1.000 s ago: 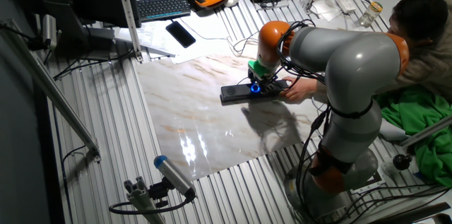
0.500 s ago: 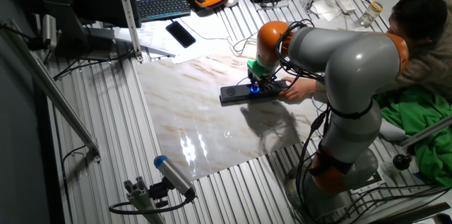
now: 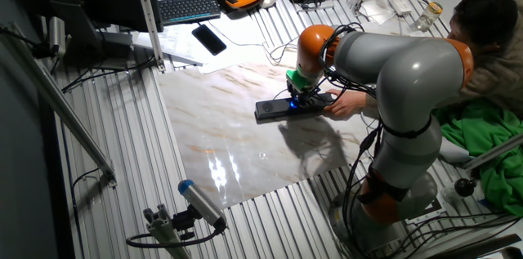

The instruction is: Turn the knob to decrease the volume of the speaker

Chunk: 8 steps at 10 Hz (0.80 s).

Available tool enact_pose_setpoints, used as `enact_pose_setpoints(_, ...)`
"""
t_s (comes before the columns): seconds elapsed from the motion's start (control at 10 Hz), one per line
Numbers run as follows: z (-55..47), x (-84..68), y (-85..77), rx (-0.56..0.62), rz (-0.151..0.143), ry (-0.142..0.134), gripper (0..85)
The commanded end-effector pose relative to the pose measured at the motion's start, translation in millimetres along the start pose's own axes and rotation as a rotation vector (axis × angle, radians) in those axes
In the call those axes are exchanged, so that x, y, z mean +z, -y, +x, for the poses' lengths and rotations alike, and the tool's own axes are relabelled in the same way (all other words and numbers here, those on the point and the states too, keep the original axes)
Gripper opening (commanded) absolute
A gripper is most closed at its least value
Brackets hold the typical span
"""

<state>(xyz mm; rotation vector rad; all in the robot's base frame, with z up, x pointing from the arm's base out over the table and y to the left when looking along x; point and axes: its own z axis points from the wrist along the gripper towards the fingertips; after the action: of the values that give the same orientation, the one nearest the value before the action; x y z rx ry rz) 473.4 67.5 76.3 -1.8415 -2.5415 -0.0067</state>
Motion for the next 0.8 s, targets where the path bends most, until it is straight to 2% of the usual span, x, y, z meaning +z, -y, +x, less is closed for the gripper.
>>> enact_pose_setpoints(0.0,0.2,0.3,0.5,-0.001,0.001,0.000,34.0)
enact_pose_setpoints(0.3,1.0,-0.4,0.4,-0.011,0.004,0.003,34.0)
enact_pose_setpoints(0.4,0.9,-0.3,0.4,-0.018,0.004,0.003,17.0)
enact_pose_setpoints(0.7,1.1,-0.4,0.4,-0.086,0.006,0.008,17.0)
